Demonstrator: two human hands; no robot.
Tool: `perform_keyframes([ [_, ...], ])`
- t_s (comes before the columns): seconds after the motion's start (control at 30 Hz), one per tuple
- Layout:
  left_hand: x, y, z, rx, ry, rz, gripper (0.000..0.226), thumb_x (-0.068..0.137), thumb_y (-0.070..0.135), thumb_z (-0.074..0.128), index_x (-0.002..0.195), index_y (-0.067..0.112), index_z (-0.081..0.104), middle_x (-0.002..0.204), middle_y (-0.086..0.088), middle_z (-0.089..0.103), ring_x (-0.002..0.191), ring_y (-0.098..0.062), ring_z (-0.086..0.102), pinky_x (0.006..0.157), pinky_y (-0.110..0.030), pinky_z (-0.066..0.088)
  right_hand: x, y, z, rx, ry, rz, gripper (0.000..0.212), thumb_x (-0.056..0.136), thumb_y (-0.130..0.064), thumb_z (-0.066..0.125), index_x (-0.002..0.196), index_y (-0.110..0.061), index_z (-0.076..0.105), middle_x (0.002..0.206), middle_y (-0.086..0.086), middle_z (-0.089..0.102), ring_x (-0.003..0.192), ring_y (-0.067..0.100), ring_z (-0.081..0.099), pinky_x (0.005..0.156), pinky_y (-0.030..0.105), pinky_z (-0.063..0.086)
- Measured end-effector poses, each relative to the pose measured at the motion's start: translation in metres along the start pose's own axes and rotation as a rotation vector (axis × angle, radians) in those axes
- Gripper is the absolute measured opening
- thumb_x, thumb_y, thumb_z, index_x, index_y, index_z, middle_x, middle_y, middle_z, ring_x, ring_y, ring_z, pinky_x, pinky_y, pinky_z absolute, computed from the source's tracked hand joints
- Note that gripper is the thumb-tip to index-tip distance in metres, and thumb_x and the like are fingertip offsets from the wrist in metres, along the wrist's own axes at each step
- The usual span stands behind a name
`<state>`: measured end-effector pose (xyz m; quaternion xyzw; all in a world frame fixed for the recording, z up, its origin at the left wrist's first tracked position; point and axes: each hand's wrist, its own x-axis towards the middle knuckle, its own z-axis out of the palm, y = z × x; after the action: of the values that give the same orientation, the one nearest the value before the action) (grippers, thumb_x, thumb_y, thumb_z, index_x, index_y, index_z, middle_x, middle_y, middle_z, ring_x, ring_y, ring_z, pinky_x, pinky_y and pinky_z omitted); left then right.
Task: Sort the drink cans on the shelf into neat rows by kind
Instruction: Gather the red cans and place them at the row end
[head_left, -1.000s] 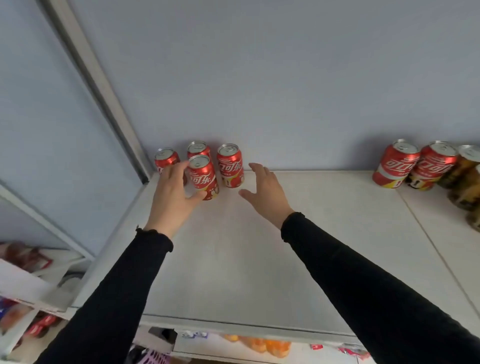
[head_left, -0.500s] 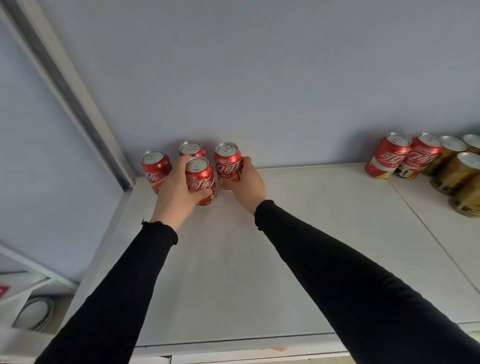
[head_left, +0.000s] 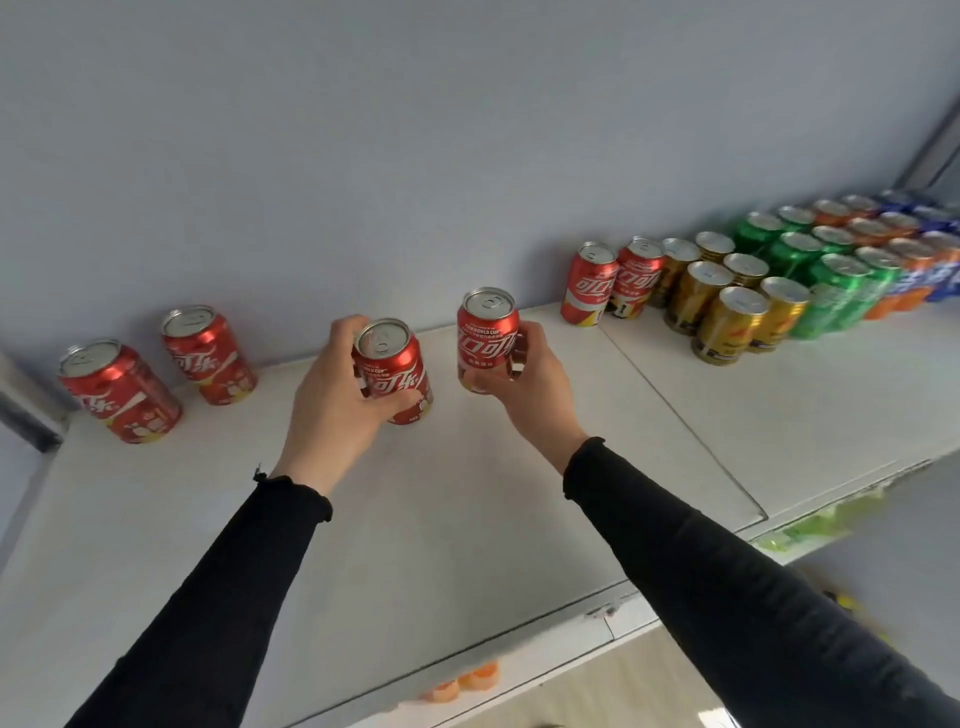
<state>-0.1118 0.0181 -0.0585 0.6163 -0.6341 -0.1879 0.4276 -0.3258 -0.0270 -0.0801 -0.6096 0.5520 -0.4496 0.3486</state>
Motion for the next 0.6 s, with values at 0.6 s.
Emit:
perform_keyframes([
  [0.6, 0.060, 0.140, 0.227, 0.066, -0.076, -0.017, 0.072, 0.069, 0.029, 0.089, 0.125, 0.033, 0.042, 0.122, 0.009, 0.062, 0.107, -0.014, 0.063, 0.092, -0.042, 0.055, 0.084, 0.110, -0.177, -0.011, 0.099, 0.039, 0.065, 0.087, -0.020, 0.076, 0.141, -0.017, 0.041, 0.135, -0.001, 0.059, 0.123, 0.018, 0.058, 0.093, 0.025, 0.044],
])
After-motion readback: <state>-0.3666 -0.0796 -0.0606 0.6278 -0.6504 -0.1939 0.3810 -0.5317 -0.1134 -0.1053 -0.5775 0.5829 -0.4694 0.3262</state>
